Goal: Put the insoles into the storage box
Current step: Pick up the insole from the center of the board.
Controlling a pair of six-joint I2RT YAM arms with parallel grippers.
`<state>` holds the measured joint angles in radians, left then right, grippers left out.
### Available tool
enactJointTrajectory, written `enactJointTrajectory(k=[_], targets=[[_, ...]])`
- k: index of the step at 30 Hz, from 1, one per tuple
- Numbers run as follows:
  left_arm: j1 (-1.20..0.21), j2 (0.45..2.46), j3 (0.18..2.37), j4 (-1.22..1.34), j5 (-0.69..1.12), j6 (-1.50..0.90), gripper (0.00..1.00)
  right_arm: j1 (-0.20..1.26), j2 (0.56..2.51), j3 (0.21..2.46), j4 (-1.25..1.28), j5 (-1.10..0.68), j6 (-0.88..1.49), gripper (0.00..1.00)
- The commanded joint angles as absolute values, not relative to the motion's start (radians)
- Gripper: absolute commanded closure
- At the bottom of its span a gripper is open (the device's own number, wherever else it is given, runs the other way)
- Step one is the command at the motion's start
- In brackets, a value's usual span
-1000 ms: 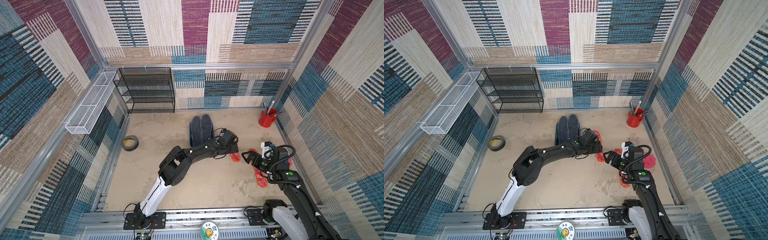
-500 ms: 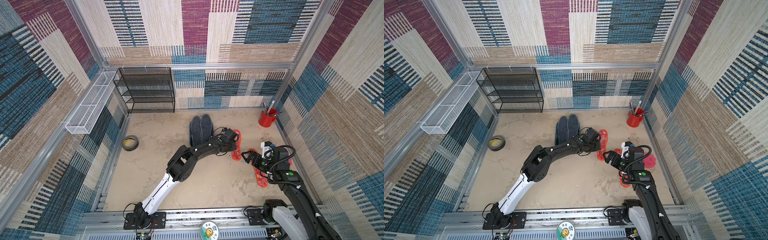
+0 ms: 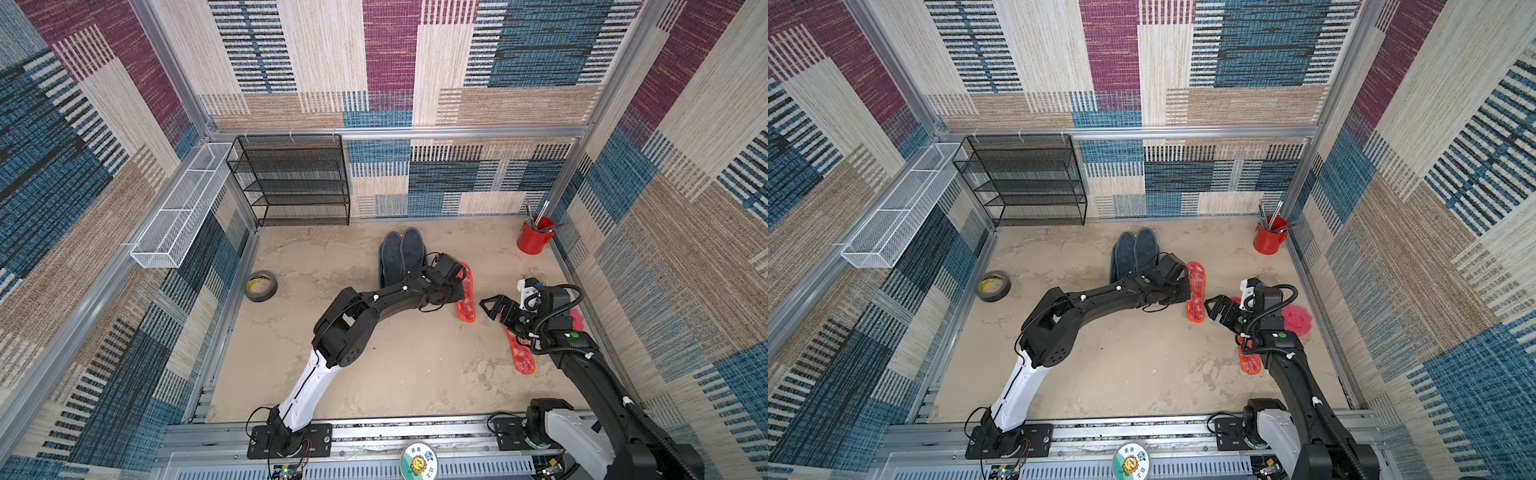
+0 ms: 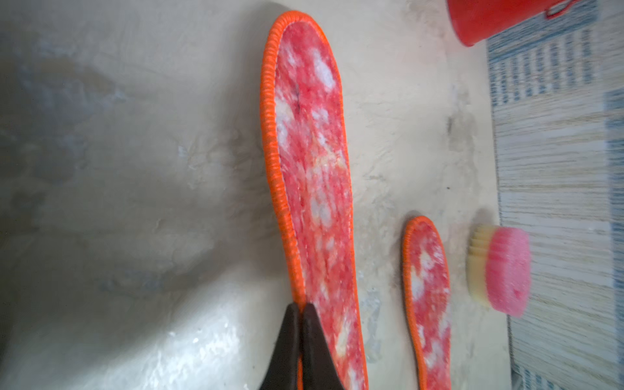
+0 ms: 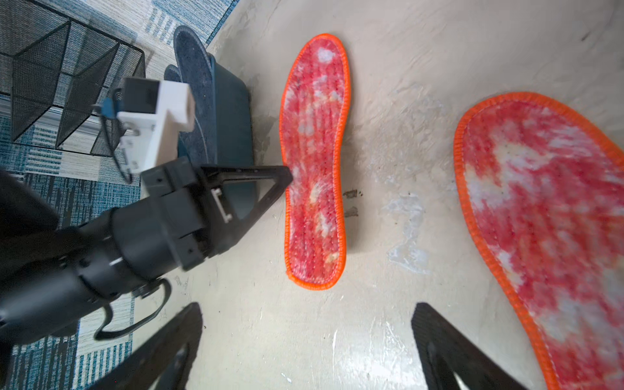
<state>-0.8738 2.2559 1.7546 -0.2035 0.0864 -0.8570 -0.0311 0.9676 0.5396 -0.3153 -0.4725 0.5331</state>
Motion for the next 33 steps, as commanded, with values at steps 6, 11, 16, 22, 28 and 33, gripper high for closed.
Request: enactJointTrajectory(k=[6,11,16,22,28,33], targets=[[-0.871,2.092,1.532,-0.013,0.121,-0.772,1.0,-0.066,1.055,0.554,-0.124,-0.633,0.545,0.01],[-0.851,2.009,1.404,0.102,0.196,-0.77,1.0,-0.149,1.086,0.499,-0.038,-0.789,0.55,0.13],[-0.841,1.955,1.339,0.169,0.269,-0.757,1.0,-0.153,1.138,0.459,0.084,-0.904,0.594,0.31],[-0.834,1.945,1.3,0.23,0.343,-0.778,1.0,-0.152,1.181,0.44,0.163,-0.968,0.618,0.32],[-0.833,1.928,1.28,0.258,0.371,-0.794,1.0,-0.151,1.213,0.422,0.272,-0.985,0.679,0.41],[-0.836,1.919,1.268,0.279,0.398,-0.802,1.0,-0.143,1.248,0.434,0.334,-1.001,0.711,0.48]])
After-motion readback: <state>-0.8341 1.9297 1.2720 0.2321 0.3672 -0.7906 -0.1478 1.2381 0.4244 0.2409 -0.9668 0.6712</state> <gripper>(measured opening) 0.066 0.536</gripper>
